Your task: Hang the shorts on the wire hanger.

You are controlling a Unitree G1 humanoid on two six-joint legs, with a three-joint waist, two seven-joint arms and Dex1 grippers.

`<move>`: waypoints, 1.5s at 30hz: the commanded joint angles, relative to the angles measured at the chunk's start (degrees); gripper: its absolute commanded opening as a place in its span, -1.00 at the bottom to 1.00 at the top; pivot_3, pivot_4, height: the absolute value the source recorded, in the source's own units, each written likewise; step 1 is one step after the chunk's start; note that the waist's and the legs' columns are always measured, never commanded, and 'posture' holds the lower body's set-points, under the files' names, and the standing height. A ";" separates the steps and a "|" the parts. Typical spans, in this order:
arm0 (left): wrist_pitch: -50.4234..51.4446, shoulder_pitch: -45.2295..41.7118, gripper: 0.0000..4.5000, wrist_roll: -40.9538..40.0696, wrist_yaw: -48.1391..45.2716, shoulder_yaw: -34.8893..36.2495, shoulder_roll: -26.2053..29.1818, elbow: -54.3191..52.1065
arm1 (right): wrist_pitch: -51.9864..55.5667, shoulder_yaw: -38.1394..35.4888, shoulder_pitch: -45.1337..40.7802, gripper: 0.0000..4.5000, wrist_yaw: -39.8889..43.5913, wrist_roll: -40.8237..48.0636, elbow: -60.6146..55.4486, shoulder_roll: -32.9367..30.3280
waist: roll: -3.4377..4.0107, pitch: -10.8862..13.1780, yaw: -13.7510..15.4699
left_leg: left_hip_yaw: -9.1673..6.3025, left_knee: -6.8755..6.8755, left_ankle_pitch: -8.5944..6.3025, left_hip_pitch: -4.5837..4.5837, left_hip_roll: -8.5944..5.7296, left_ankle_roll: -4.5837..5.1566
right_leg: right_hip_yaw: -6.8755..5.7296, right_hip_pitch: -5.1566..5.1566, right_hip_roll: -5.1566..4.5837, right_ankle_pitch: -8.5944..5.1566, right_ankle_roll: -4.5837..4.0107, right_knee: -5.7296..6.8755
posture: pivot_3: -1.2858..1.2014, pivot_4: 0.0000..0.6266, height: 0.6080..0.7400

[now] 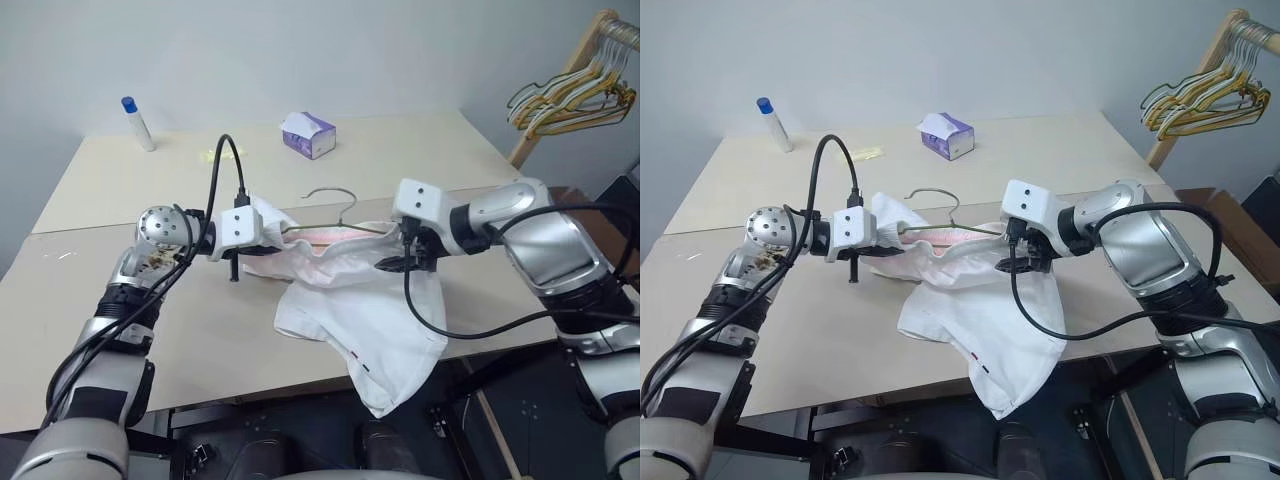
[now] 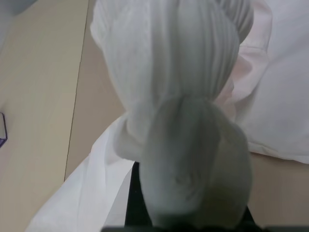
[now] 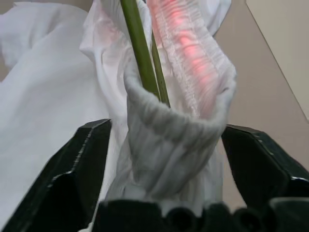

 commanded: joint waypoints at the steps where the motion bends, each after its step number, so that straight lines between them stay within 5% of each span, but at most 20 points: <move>1: -1.12 -2.08 -1.00 -0.42 -0.04 0.63 0.12 -0.05 | 2.21 -3.02 -0.67 0.99 0.69 1.30 -2.98 -1.43 | 0.00 0.00 -0.12 | 0.00 0.00 0.00 0.00 0.00 0.00 | 0.00 0.00 0.00 0.00 0.00 0.00 | 0.00 -1.00 1.00; 5: -1.34 -2.22 -1.00 -0.32 0.02 0.63 -0.01 0.18 | 4.74 -2.12 -1.67 0.99 0.24 0.81 -2.29 -1.20 | -0.01 -0.01 -0.59 | -0.02 0.01 0.00 0.01 0.00 0.01 | 0.00 0.00 0.00 0.00 0.00 0.00 | 0.00 -1.00 1.00; 8: -1.71 -2.17 -1.00 -0.20 0.27 0.72 0.08 0.11 | 4.41 -1.23 -2.22 0.74 0.56 -0.13 -1.52 -1.56 | -0.01 -0.01 -1.00 | -0.03 0.02 0.00 0.01 0.00 0.01 | 0.01 0.00 0.00 0.00 0.00 0.00 | 0.00 -1.00 1.00; 13: -1.94 -2.09 -1.00 -0.28 0.04 0.76 0.21 -0.05 | 3.95 -0.45 -2.69 0.18 1.19 -1.12 -0.63 -1.57 | -0.01 -0.02 -1.12 | -0.05 0.02 0.00 0.03 0.01 0.01 | 0.02 0.00 0.00 0.00 0.00 0.01 | 0.01 -1.00 1.00; 21: -2.54 -1.89 -1.00 -0.52 -0.44 0.74 0.25 -0.22 | 3.82 -0.48 -2.55 -1.00 2.66 -1.25 -0.85 -2.65 | -0.01 -0.02 -1.08 | -0.05 0.02 0.00 0.02 0.00 0.01 | 0.02 0.00 -0.01 0.00 0.00 0.02 | 0.00 -1.00 1.00; 32: -2.36 -2.76 -1.00 -2.03 -1.31 1.33 -0.67 0.44 | 5.85 -2.91 -1.35 -1.00 2.94 1.09 -2.38 -2.95 | -0.01 -0.02 -1.10 | -0.05 0.03 0.00 0.04 0.01 0.01 | 0.02 0.00 -0.01 0.00 0.00 0.01 | 0.00 -1.00 1.00; 45: 1.49 -4.72 0.85 -10.37 -2.19 7.98 -0.37 -0.59 | 22.86 -16.47 11.97 -1.00 -5.32 11.00 -10.28 -2.87 | -0.09 -0.11 -1.03 | -0.13 0.07 -0.01 0.05 0.01 0.01 | 0.03 0.02 -0.02 0.01 -0.01 -0.01 | -0.02 -1.00 1.00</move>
